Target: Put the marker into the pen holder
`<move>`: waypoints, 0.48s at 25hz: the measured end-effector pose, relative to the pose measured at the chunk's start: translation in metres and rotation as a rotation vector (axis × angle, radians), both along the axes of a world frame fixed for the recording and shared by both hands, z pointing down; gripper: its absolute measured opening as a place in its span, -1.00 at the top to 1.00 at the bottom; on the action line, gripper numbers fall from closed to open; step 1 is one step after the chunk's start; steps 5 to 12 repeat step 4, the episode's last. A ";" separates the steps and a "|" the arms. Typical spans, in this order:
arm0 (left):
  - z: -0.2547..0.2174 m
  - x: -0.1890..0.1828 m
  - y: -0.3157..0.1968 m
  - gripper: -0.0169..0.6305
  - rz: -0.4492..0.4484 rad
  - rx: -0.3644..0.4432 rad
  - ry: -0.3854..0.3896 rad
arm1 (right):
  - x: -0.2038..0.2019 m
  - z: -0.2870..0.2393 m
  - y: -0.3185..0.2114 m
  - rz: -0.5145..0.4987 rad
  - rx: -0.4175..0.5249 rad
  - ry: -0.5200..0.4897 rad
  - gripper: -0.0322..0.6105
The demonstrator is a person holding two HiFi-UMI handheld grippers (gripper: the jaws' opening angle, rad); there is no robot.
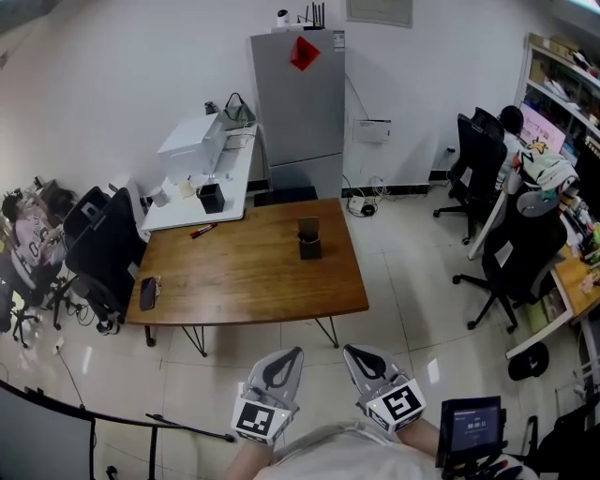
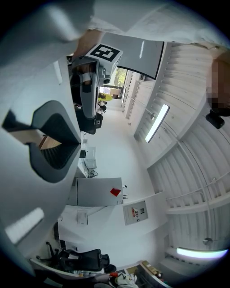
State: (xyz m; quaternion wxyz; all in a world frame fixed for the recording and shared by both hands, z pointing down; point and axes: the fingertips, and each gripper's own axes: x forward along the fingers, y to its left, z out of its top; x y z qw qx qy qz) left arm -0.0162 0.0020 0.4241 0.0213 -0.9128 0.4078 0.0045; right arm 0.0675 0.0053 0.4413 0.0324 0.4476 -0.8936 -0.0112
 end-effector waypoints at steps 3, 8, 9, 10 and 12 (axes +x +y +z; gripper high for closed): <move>-0.001 -0.001 0.000 0.90 0.003 -0.002 -0.003 | -0.001 0.002 -0.001 0.001 -0.009 -0.003 0.90; -0.001 -0.001 -0.001 0.90 0.003 -0.002 -0.003 | -0.002 0.002 -0.002 0.000 -0.013 -0.004 0.90; -0.001 -0.001 -0.001 0.90 0.003 -0.002 -0.003 | -0.002 0.002 -0.002 0.000 -0.013 -0.004 0.90; -0.001 -0.001 -0.001 0.90 0.003 -0.002 -0.003 | -0.002 0.002 -0.002 0.000 -0.013 -0.004 0.90; -0.001 -0.001 -0.001 0.90 0.003 -0.002 -0.003 | -0.002 0.002 -0.002 0.000 -0.013 -0.004 0.90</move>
